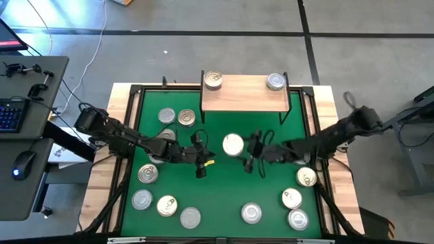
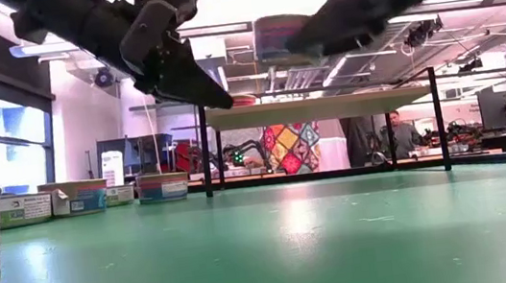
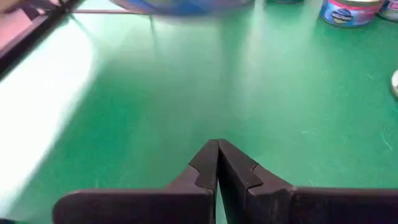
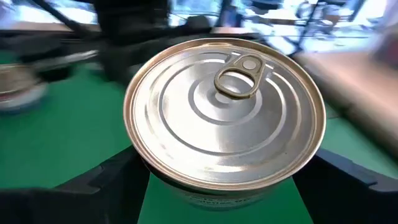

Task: Stack canned seafood by type on shelf
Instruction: Put the blue pink tuna can on the shelf

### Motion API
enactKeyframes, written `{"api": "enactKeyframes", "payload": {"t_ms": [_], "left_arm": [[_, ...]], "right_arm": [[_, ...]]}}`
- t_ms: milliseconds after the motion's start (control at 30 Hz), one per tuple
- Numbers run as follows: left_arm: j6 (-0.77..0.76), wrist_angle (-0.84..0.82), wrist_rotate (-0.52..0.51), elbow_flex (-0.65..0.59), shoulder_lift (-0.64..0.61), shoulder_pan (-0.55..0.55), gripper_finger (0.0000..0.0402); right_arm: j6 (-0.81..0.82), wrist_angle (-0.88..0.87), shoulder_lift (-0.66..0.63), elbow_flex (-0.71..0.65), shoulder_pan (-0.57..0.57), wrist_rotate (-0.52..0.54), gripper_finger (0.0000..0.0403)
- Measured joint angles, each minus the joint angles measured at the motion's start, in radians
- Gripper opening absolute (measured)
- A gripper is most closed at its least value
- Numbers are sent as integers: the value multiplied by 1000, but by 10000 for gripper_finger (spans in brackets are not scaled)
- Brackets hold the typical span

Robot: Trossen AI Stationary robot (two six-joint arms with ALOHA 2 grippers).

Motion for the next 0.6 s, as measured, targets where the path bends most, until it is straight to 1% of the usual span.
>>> {"api": "enactKeyframes", "payload": {"t_ms": [100,167,233,367,467,533,600], "left_arm": [[14,8,-29,0,-2,-1,0],[30,34,-45,-1,-2,8,0],[50,79,-47,0,-4,26,0],[104,96,-76,54,-33,85,0],[169,96,-83,106,-55,158,0],[210,94,-83,141,-57,213,0],[238,77,-50,176,-56,273,0]], "right_arm": [[-75,-137,-21,96,-130,-29,326],[-119,-195,-12,144,-231,-96,326],[-150,-207,11,182,-330,-184,326],[-169,-207,57,233,-504,-295,326],[-159,-212,103,258,-599,-397,326],[-138,-214,133,275,-642,-448,327],[-130,-212,162,294,-672,-487,327]]}}
